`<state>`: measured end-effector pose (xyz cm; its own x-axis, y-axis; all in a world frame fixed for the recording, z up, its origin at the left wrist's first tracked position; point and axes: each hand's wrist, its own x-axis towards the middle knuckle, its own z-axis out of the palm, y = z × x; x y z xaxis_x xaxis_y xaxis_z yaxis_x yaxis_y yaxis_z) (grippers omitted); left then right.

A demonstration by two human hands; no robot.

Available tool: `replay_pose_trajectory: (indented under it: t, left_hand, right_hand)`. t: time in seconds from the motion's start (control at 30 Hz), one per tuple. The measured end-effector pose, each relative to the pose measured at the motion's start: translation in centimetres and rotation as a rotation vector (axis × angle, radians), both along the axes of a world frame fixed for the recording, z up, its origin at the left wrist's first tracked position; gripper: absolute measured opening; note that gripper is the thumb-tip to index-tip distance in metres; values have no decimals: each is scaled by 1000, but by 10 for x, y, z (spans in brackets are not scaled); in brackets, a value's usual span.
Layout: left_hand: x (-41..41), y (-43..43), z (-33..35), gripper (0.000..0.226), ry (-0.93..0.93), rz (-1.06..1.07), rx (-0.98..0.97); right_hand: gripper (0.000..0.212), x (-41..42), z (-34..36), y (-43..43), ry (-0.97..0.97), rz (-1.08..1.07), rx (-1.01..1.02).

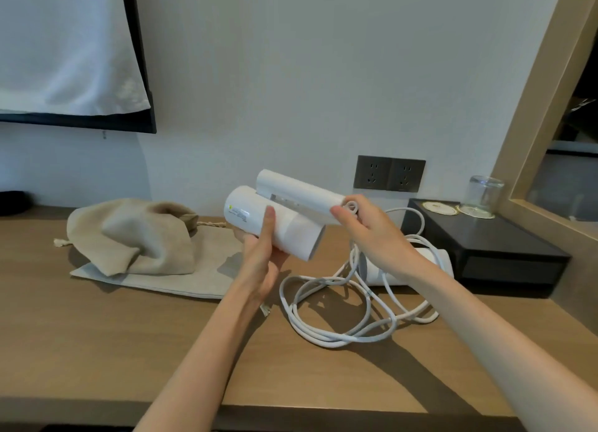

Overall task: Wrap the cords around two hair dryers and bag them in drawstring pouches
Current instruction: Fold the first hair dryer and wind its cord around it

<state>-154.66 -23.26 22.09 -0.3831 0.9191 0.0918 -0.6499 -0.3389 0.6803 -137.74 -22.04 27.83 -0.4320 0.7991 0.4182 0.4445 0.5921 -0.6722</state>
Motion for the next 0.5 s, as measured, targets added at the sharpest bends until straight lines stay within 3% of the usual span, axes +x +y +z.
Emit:
replay_pose_trajectory:
  t: [0.13,0.27,0.4,0.5]
  left_hand:
    - [-10,1,-3,75,29,199,4]
    - [-18,-5,-3,79,148,307,11]
    - [-32,-7,-2,76,169,248,47]
    - [-33,-12,1,80,288,76,89]
  right_hand:
    - [14,6,-1,-5,-229,185,-1]
    - [49,27,-3,7,-413,196,-26]
    - [65,55,4,21,-407,86,-56]
    - [57,63,14,29,-438,54,-134]
